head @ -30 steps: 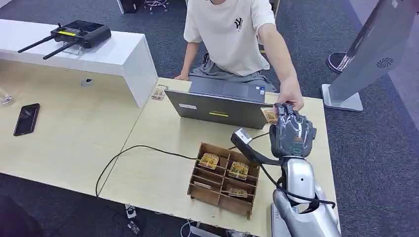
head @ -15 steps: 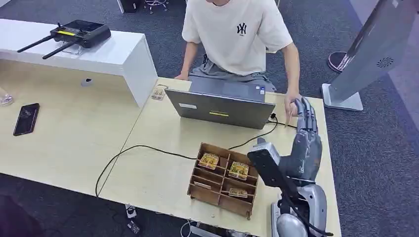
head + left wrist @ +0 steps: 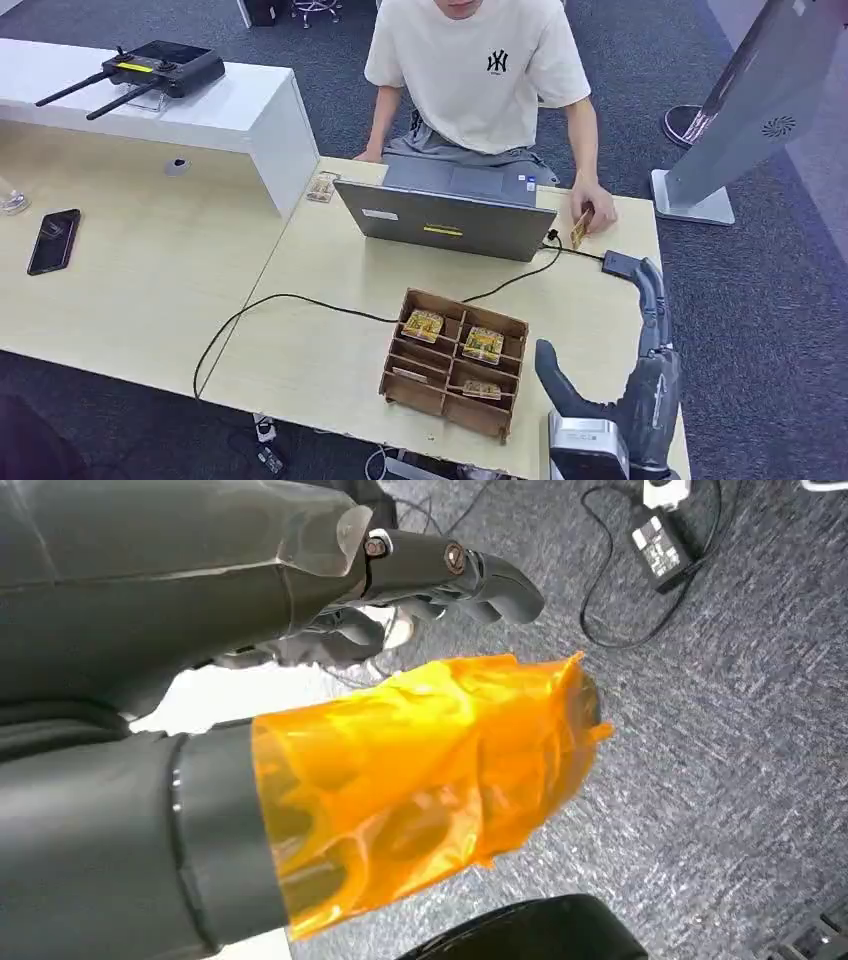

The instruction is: Pass the card to the sensor for recognition and then transmit it.

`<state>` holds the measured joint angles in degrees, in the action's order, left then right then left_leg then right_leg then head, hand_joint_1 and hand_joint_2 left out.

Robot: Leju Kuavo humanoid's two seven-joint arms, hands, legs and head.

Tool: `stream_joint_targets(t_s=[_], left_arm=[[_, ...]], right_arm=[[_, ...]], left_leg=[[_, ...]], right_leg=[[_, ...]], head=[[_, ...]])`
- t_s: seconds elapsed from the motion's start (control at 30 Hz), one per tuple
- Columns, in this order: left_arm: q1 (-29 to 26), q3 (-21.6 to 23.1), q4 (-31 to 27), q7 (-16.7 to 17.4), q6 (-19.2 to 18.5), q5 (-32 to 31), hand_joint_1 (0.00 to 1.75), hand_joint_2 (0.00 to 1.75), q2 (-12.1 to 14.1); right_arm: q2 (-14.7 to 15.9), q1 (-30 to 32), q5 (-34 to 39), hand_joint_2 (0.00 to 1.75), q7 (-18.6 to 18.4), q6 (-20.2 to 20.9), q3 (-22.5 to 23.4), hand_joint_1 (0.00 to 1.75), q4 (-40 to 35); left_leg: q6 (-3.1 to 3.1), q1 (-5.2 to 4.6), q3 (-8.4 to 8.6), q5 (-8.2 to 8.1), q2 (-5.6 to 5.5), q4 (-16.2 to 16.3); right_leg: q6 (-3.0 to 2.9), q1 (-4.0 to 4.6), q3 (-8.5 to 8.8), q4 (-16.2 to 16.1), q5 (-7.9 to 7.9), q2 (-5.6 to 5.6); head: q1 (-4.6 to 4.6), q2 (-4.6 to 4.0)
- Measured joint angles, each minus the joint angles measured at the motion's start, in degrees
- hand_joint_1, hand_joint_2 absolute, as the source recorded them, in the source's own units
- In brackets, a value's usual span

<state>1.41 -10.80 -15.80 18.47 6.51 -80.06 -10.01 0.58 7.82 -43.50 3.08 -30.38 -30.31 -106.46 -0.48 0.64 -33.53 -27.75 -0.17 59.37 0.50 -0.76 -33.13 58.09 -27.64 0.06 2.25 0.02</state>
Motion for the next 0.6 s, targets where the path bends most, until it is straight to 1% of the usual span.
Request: stream_joint_targets(t_s=[0.13,0.17,0.2,0.23,0.3,0.33,0.4,0.43,0.47,0.5,0.53,0.57,0.6], left_arm=[[0.0,-0.1,0.0,0.0,0.0,0.0,0.00,0.00,0.0],[-0.2,-0.7,0.0,-0.1,0.2,0.0,0.00,0.00,0.0],[-0.2,-1.1,0.0,-0.2,0.2,0.0,0.00,0.00,0.0],[-0.3,-1.9,0.0,-0.5,0.4,0.0,0.00,0.00,0.0],[-0.3,-3.2,0.0,-0.7,0.4,-0.2,0.00,0.00,0.0],[-0.2,-3.8,0.0,-0.9,0.4,-0.2,0.00,0.00,0.0],[-0.1,-4.2,0.0,-0.9,0.4,-0.4,0.00,0.00,0.0],[0.0,-4.2,0.0,-0.9,0.4,-0.5,0.00,0.00,0.0],[0.0,-4.2,0.0,-0.9,0.4,-0.5,0.00,0.00,0.0],[0.1,-4.3,0.0,-0.9,0.4,-0.6,0.00,0.00,0.0],[0.2,-4.3,0.0,-0.8,0.4,-0.7,0.00,0.00,0.0],[0.2,-4.3,0.0,-0.6,0.4,-0.9,0.00,0.00,0.0],[0.3,-4.3,0.0,-0.6,0.3,-0.9,0.00,0.00,0.0]], right_arm=[[0.2,0.2,0.1,1.75,0.0,0.0,-0.1,1.75,-0.1],[2.0,1.5,0.3,1.75,-0.2,-0.2,-1.7,1.75,-0.8],[2.9,1.9,0.2,1.75,-0.6,-0.2,-2.5,1.75,-1.1],[5.5,2.6,0.5,1.75,-1.7,-0.1,-5.1,1.75,-1.4],[9.0,2.7,1.4,1.75,-2.7,0.5,-9.9,1.75,-1.1],[10.2,2.5,1.8,1.75,-2.8,1.2,-12.0,1.61,-0.3],[11.5,1.2,1.9,1.75,-3.3,3.0,-13.9,0.61,1.2],[11.9,0.5,1.8,1.75,-3.8,4.0,-14.7,0.33,2.0],[12.2,-0.2,1.5,1.75,-4.3,4.7,-15.4,0.33,2.9],[12.4,-0.8,1.1,1.75,-4.6,5.2,-16.0,0.23,3.7],[12.5,-1.3,0.4,1.75,-5.1,5.5,-16.4,0.24,4.4],[12.5,-1.9,-0.8,1.75,-5.7,5.6,-16.8,0.30,5.5],[12.5,-2.4,-2.1,1.75,-6.4,5.6,-17.2,0.30,6.5]], left_leg=[[0.00,0.00,0.00,0.00,0.00,0.0],[0.00,0.00,0.00,0.00,-0.01,0.0],[0.00,0.00,-0.01,0.00,-0.02,0.0],[0.00,0.00,-0.01,0.00,-0.01,0.0],[0.00,0.00,0.00,0.00,-0.01,0.0],[0.00,0.00,-0.01,0.00,-0.01,0.0],[0.00,0.00,0.01,0.01,0.02,0.0],[0.00,0.00,0.01,0.01,0.03,0.0],[0.00,0.00,0.02,0.01,0.03,0.0],[0.00,0.00,0.02,0.01,0.02,0.0],[0.00,0.00,0.02,0.01,0.02,0.0],[0.00,0.00,0.02,0.01,0.02,0.0],[0.00,0.00,0.02,0.01,0.02,0.0]], right_leg=[[0.00,0.00,0.00,0.0,0.00,0.00],[0.00,0.00,0.00,0.0,0.00,-0.01],[0.00,0.00,0.00,0.0,0.00,-0.01],[0.00,0.00,0.01,0.0,0.00,-0.01],[0.00,0.00,0.01,0.0,0.00,-0.01],[0.00,0.00,0.01,0.0,0.00,-0.01],[0.00,0.00,0.01,0.0,0.01,0.01],[0.00,0.00,0.01,0.0,0.01,0.01],[0.00,0.00,0.01,0.0,0.01,0.01],[0.00,0.00,0.01,0.0,0.01,0.00],[0.00,0.00,0.02,0.0,0.01,0.00],[0.00,0.00,0.02,0.0,0.01,0.01],[0.00,0.00,0.02,0.0,0.01,0.01]], head=[[0.00,0.00],[-0.02,0.00],[-0.02,0.00],[-0.02,0.00],[0.00,0.00],[0.00,0.00],[0.00,0.00],[-0.02,0.00],[-0.02,0.00],[-0.02,0.00],[0.00,0.00],[-0.02,0.00],[0.00,0.00]])
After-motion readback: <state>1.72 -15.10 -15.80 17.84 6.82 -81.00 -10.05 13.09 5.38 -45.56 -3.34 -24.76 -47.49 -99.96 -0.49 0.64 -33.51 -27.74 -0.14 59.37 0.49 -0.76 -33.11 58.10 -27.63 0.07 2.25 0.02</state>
